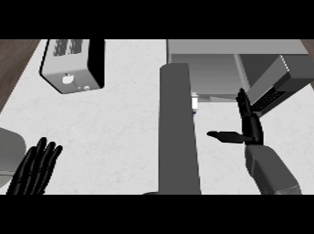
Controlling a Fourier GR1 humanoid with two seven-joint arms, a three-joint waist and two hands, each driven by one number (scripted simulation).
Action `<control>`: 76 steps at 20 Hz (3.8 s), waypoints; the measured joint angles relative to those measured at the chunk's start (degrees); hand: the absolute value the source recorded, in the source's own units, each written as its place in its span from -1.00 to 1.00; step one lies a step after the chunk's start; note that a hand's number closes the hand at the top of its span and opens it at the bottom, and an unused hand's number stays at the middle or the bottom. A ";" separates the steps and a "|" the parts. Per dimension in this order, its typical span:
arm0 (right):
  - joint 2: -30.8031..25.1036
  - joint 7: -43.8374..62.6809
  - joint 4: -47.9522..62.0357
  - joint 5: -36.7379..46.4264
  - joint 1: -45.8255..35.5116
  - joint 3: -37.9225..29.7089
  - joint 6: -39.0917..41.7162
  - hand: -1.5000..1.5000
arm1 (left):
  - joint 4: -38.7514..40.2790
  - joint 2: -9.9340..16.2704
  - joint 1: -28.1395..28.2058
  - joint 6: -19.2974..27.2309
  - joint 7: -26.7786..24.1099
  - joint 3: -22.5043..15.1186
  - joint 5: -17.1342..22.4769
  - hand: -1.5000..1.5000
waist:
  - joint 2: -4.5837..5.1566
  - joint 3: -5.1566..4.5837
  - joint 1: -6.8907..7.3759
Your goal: Pick up the milk, place it into the microwave and close the microwave
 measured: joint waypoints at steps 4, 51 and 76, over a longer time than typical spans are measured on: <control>0.91 -2.12 -2.59 -1.23 5.47 0.29 2.88 -1.00 | -0.22 1.37 -1.48 -2.44 1.86 -1.23 1.67 -1.00 | 0.06 0.05 -0.24; -6.01 1.88 -63.52 -16.84 54.86 14.42 24.98 -1.00 | 53.20 -1.03 -53.41 18.95 6.88 -41.21 5.24 1.00 | 0.57 -0.14 -5.36; -12.85 11.58 -83.93 -25.67 57.71 20.76 29.77 -1.00 | 70.61 -1.12 -70.48 40.00 -6.87 -37.25 33.01 1.00 | 3.66 -0.29 -15.90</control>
